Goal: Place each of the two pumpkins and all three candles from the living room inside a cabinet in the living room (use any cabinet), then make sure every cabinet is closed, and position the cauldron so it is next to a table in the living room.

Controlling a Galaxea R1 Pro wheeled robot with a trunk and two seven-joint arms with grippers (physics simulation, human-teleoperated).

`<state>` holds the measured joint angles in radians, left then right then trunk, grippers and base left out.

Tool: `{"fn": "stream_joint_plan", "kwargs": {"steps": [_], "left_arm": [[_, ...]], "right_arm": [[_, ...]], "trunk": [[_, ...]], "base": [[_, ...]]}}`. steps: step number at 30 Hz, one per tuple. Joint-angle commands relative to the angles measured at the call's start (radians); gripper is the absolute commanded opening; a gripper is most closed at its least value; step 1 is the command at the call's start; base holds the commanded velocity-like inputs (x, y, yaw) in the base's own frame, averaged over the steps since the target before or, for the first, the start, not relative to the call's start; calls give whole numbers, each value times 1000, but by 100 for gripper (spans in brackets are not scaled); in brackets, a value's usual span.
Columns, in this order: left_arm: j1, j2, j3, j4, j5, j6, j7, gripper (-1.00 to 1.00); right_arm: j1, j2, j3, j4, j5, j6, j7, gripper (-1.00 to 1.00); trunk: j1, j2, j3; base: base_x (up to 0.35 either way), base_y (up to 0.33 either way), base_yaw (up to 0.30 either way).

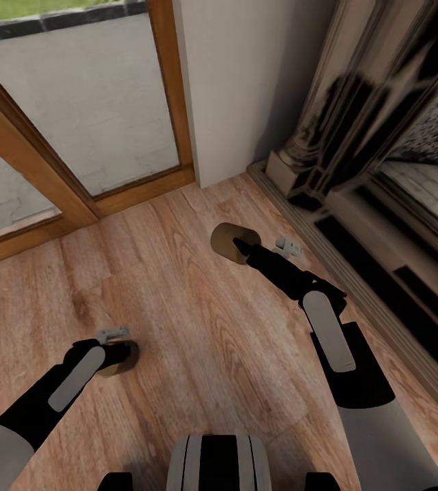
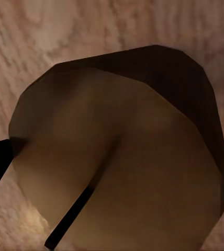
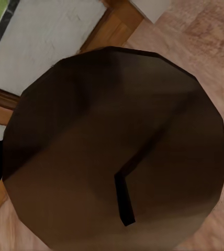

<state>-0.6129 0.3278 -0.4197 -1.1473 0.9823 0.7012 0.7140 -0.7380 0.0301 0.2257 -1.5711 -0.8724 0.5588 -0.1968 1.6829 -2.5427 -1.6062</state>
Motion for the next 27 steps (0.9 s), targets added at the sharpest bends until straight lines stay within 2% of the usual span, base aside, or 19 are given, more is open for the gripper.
{"fn": "stream_joint_plan", "kwargs": {"steps": [1, 4, 6, 8, 10, 11, 12, 13, 14, 15, 16, 17, 18, 19, 21, 24, 25, 26, 27], "left_arm": [[-1, 1, -3, -4, 10, 1, 9, -100], [-1, 9, 5, -27, 11, 1, 9, -100], [-1, 24, 31, -58, 15, 2, 9, -100], [-1, 44, 85, -107, 20, 8, 9, -100], [0, 85, 150, -164, 33, 18, 8, -100], [0, 101, 161, -190, 45, 20, 8, -100], [0, 123, 168, -219, 69, 21, 8, -100], [0, 151, 172, -243, 108, 22, 7, -100], [0, 182, 175, -258, 168, 22, 7, -100], [-1, 231, 178, -279, 317, 22, 6, -100], [-1, 256, 178, -295, 404, 23, 5, -100], [0, 267, 178, -303, 437, 23, 5, -100], [0, 282, 178, -317, 486, 23, 5, -100], [0, 292, 179, -329, 517, 23, 4, -100], [1, 306, 179, -350, 555, 23, 5, -100], [1, 324, 179, -369, 570, 23, 6, -100], [1, 330, 179, -373, 574, 23, 7, -100], [1, 335, 176, -376, 586, 22, 7, -100], [1, 336, 176, -376, 588, 22, 7, -100]], "right_arm": [[0, 0, 1, -1, -9, 3, -10, -100], [0, 1, 1, -1, -10, 4, -8, -100], [1, 1, 1, -1, -10, 4, -8, -100], [9, 1, 2, -1, -10, 4, -7, -100], [20, 1, 3, -1, -10, 3, -7, -100], [24, 1, 3, -1, -10, 3, -6, -100], [29, 1, 3, -1, -10, 3, -6, -100], [34, 1, 3, -1, -10, 3, -6, -100], [40, 1, 3, -1, -10, 3, -5, -100], [49, 0, 3, -1, -10, 3, -4, -100], [55, 0, 3, -1, -10, 3, -2, -100], [59, 0, 3, -1, -10, 3, 0, -100], [67, -1, 3, -1, -10, 3, 5, -100], [75, -1, 3, -1, -10, 3, 13, -100], [98, -2, 2, -1, -9, 4, 49, -100], [121, -5, 1, -1, -8, 4, 93, -100], [129, -11, 1, -1, -8, 4, 104, -100], [153, -23, 2, -1, -8, 3, 147, -100], [157, -25, 2, -1, -8, 3, 159, -100]], "trunk": [[-1, 0, 3], [-2, 1, 15], [-3, 1, 23], [-4, 2, 30], [-5, 2, 38], [-5, 2, 42], [-5, 3, 46], [-6, 3, 50], [-6, 3, 54], [-7, 3, 57], [-7, 4, 61], [-8, 4, 65], [-8, 4, 69], [-9, 4, 73], [-10, 5, 81], [-11, 5, 92], [-11, 6, 96], [-12, 6, 100], [-12, 6, 104]], "base": [[0, 0, 0], [0, 0, 0], [0, 0, 0], [0, 0, 0], [0, 0, 0], [0, 0, 0], [0, 0, 0], [0, 0, 0], [0, 0, 0], [0, 0, 0], [0, 0, 0], [0, 0, 0], [0, 0, 0], [0, 0, 0], [0, 0, 0], [0, 0, 0], [0, 0, 0], [0, 0, 0], [0, 0, 0]]}}
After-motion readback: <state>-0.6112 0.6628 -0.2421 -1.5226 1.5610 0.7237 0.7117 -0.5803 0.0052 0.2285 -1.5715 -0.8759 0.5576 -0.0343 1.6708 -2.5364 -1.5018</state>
